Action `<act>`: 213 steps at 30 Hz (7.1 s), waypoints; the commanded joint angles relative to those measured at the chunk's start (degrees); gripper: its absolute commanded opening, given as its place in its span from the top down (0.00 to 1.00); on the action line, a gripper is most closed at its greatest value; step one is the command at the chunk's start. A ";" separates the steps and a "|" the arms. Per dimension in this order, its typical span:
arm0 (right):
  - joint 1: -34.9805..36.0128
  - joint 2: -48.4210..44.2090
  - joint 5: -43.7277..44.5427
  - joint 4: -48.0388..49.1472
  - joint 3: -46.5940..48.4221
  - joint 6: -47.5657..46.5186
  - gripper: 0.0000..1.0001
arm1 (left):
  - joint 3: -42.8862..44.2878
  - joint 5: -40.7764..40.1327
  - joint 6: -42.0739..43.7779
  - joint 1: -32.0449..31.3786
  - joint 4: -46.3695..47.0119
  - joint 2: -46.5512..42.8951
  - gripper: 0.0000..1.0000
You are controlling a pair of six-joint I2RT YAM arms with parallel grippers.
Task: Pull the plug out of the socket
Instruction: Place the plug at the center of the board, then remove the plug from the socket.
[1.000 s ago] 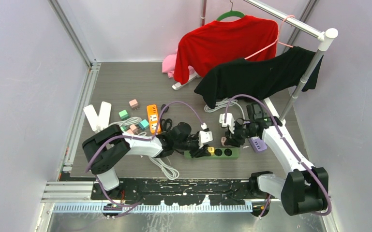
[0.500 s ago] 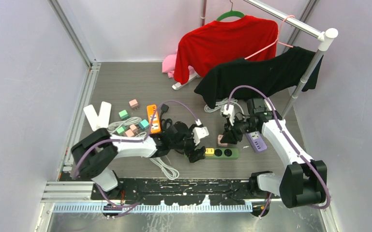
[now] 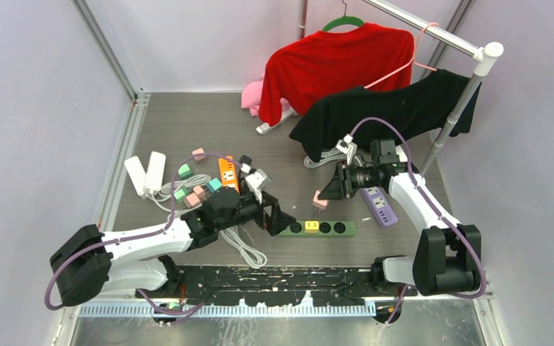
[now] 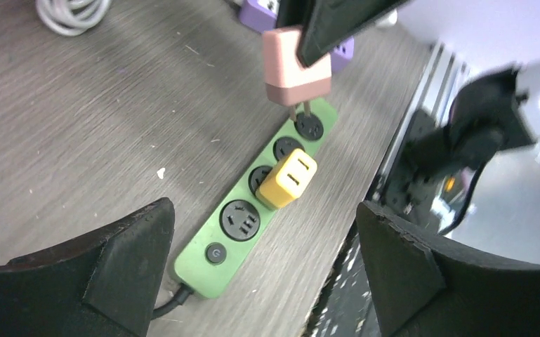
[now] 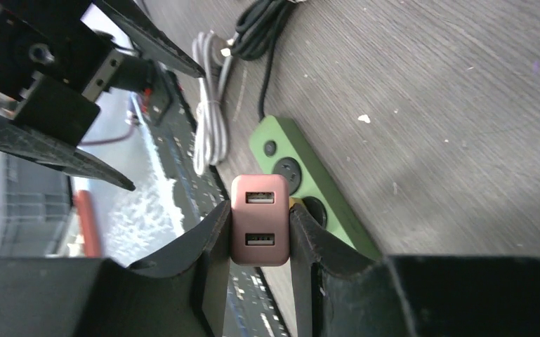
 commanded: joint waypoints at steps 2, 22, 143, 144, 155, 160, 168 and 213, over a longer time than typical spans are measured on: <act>-0.70 1.68 -7.76 8.38 0.51 18.07 0.93 | -0.09 -9.30 -23.27 0.57 5.34 -2.03 0.01; -0.73 4.53 -8.15 7.27 0.86 20.42 0.96 | 34.89 -41.33 -19.66 -15.07 -32.38 20.40 0.17; -1.24 -10.96 -5.14 -33.40 -2.27 -68.35 0.00 | 0.25 10.06 -5.42 13.66 -8.50 -22.25 0.16; -1.24 -11.19 -4.53 -34.00 -3.01 -71.18 0.00 | -1.45 7.69 -3.93 11.66 -7.38 -23.67 0.16; 1.19 -12.55 -2.74 -30.73 -5.02 -75.95 0.02 | -20.17 1.73 -5.10 10.82 11.16 -34.78 0.00; 9.39 -13.16 5.90 -12.39 -7.23 -57.10 0.06 | -19.23 6.91 -4.76 10.65 13.82 -27.42 0.02; 17.70 -10.39 14.92 1.73 -9.89 -43.01 0.09 | -16.28 -3.94 10.78 -1.21 14.46 -13.59 0.06; 23.78 -7.71 14.34 0.19 -8.72 -45.82 0.97 | 1.71 13.47 25.70 -0.82 25.57 34.70 0.90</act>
